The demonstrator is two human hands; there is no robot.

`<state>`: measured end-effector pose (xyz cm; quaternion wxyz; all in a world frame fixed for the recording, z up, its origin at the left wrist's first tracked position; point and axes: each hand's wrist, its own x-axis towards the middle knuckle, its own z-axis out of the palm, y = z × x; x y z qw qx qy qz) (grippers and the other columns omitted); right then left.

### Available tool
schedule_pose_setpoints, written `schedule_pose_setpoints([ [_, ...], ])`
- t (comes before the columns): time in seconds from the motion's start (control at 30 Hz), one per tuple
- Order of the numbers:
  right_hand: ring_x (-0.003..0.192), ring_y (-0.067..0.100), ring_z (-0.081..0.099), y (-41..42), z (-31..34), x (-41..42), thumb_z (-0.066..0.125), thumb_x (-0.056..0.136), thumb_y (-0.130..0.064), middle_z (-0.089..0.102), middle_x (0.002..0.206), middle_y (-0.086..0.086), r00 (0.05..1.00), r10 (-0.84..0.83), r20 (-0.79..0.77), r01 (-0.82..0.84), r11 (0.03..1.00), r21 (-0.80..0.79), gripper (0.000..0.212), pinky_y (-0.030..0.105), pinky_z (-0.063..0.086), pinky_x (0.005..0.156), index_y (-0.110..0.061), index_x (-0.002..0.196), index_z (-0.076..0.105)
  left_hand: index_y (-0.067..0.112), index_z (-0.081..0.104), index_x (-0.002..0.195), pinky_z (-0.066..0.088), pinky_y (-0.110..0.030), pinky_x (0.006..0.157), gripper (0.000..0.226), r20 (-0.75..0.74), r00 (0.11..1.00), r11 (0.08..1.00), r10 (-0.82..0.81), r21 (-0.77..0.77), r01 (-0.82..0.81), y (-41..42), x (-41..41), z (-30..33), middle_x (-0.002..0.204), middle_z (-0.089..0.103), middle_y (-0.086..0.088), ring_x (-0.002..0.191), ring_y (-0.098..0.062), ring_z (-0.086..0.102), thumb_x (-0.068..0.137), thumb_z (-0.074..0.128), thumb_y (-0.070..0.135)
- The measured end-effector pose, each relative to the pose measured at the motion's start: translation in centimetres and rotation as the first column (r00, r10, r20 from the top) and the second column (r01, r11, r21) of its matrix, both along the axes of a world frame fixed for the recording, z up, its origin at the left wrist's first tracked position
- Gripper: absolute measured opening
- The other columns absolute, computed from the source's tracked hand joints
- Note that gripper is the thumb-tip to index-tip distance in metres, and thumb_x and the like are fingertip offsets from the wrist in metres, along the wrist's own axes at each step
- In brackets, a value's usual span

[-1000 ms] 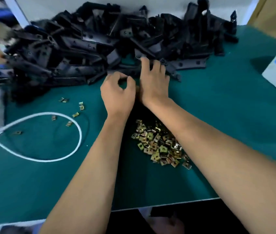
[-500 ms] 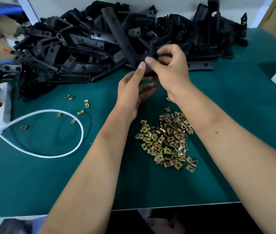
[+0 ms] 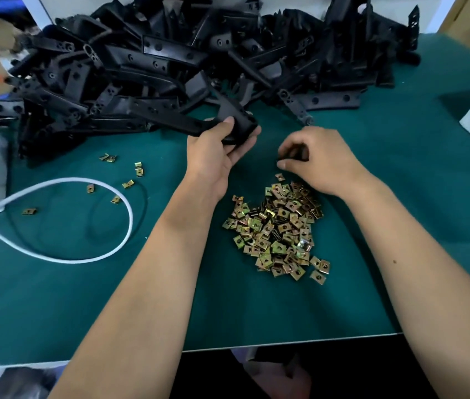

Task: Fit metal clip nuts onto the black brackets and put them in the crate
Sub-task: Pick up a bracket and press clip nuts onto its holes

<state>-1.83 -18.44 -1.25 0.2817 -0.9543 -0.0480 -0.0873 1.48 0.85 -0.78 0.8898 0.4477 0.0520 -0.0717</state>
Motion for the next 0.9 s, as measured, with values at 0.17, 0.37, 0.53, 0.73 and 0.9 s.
schedule_pose_setpoints([
  [0.17,0.083,0.008,0.061,0.7,-0.4,-0.1,0.07,0.097,-0.024,0.07,0.094,-0.01,0.998,-0.022,0.066,0.018,0.999,0.051,0.002,0.028,0.047,0.078,-0.026,0.095,0.071,-0.011,0.058,0.115,0.062,-0.038,0.083,0.02,0.016,1.0,1.0,0.005,-0.017,-0.005,0.4,-0.3,0.0,0.118,0.07,-0.029,0.098,-0.043,0.074,0.095,0.059,-0.008],
  [0.37,0.078,-0.001,0.067,0.9,-0.4,-0.4,0.063,0.099,-0.01,0.075,0.082,-0.009,0.996,0.007,0.085,-0.036,0.939,0.342,0.013,0.019,0.05,0.078,-0.021,0.105,0.066,-0.004,0.059,0.104,0.061,-0.031,0.076,0.01,0.027,1.0,1.0,-0.004,-0.023,0.005,0.4,-0.6,-0.1,0.105,0.074,-0.02,0.093,-0.036,0.075,0.095,0.059,-0.007],
  [0.53,0.075,0.003,0.07,1.4,-0.5,-0.4,0.069,0.093,-0.003,0.077,0.089,-0.009,0.998,0.049,0.042,-0.061,0.928,0.367,0.026,0.021,0.056,0.072,-0.023,0.106,0.079,-0.003,0.064,0.109,0.059,-0.028,0.073,0.021,0.043,0.999,0.999,0.022,0.028,-0.023,0.2,-0.6,0.0,0.1,0.076,-0.014,0.087,-0.026,0.075,0.092,0.073,0.005],
  [0.73,0.07,0.02,0.072,2.0,-0.4,-0.6,0.066,0.096,0.0,0.078,0.084,0.008,0.998,0.067,0.017,-0.061,0.739,0.671,0.016,0.024,0.055,0.057,-0.012,0.096,0.078,0.004,0.058,0.116,0.058,-0.027,0.076,0.028,0.048,0.998,0.999,-0.05,0.019,0.049,0.6,-0.5,-0.1,0.104,0.077,-0.012,0.096,-0.022,0.073,0.091,0.072,0.003],
  [0.9,0.074,0.022,0.075,2.4,-0.2,-0.6,0.065,0.095,0.008,0.077,0.086,0.013,0.997,0.056,-0.051,0.01,0.568,0.823,0.018,0.023,0.058,0.065,-0.006,0.102,0.074,0.009,0.058,0.107,0.059,-0.031,0.082,0.028,0.036,0.997,0.998,-0.066,-0.008,0.066,0.6,-0.5,0.0,0.101,0.073,-0.011,0.093,-0.023,0.073,0.086,0.074,-0.003],
])
